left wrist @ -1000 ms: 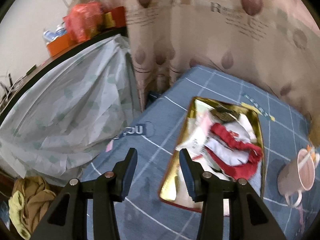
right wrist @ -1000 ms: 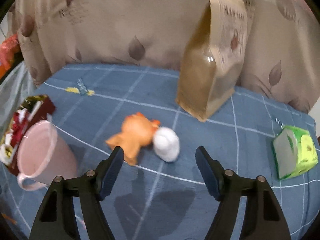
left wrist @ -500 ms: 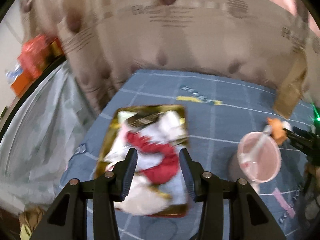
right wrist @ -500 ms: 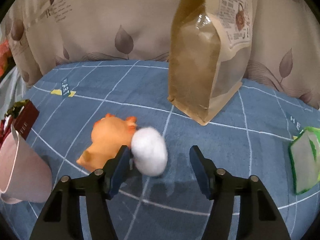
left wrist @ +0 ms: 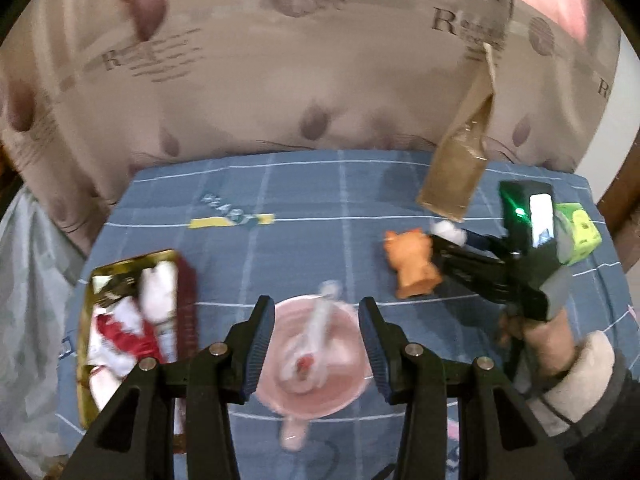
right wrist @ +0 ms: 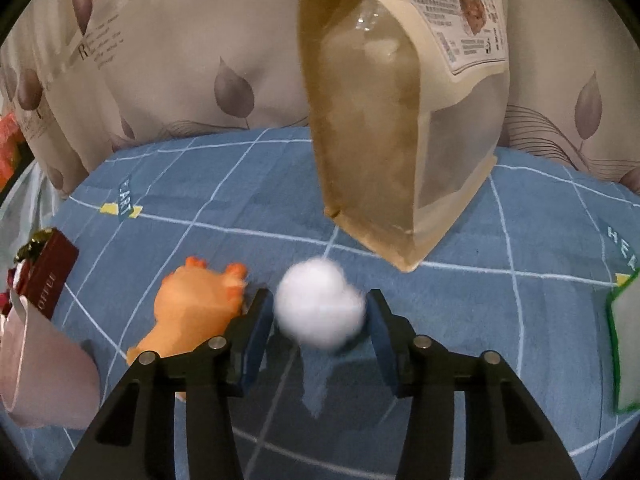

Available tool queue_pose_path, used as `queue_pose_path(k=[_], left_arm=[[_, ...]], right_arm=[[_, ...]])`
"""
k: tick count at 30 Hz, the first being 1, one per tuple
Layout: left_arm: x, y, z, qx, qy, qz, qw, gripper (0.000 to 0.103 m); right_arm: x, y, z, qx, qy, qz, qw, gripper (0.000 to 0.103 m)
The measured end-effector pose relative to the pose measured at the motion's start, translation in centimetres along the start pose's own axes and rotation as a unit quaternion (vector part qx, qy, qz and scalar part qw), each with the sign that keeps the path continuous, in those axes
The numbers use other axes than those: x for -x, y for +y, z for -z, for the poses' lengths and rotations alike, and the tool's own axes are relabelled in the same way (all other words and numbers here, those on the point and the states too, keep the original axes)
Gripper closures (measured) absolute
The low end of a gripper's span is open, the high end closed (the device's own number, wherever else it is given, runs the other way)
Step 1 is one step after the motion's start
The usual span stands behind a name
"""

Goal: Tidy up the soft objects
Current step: 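Move the right tool back to the table and grasp the white pompom ball, then grasp the orange toy figure with the left tool while the right tool holds the pompom ball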

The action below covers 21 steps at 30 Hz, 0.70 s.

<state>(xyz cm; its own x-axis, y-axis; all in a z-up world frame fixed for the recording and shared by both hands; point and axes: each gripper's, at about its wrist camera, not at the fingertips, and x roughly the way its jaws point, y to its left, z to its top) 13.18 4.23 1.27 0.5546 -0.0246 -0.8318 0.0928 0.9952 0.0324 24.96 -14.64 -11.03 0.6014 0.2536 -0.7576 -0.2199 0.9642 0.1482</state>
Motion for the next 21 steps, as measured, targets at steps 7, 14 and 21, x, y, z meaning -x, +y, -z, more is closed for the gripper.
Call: queue_pose_path(k=[7, 14, 21], left_arm=[[-2.6, -2.5, -1.7, 0.016, 0.035, 0.037, 0.9986, 0.059], [-6.1, -4.5, -3.1, 0.018, 0.072, 0.046, 0.9962, 0.059], [-9.4, -6.9, -4.1, 0.021, 0.113, 0.060, 0.9916, 0.059]], right_arm=[[-0.7, -0.6, -0.3, 0.009, 0.007, -0.015, 1.000, 0.077], [2.1, -3.3, 2.6, -0.005, 0.005, 0.004, 1.000, 0.078], [5.8, -6.1, 6.7, -0.028, -0.001, 0.026, 0.999, 0.078]])
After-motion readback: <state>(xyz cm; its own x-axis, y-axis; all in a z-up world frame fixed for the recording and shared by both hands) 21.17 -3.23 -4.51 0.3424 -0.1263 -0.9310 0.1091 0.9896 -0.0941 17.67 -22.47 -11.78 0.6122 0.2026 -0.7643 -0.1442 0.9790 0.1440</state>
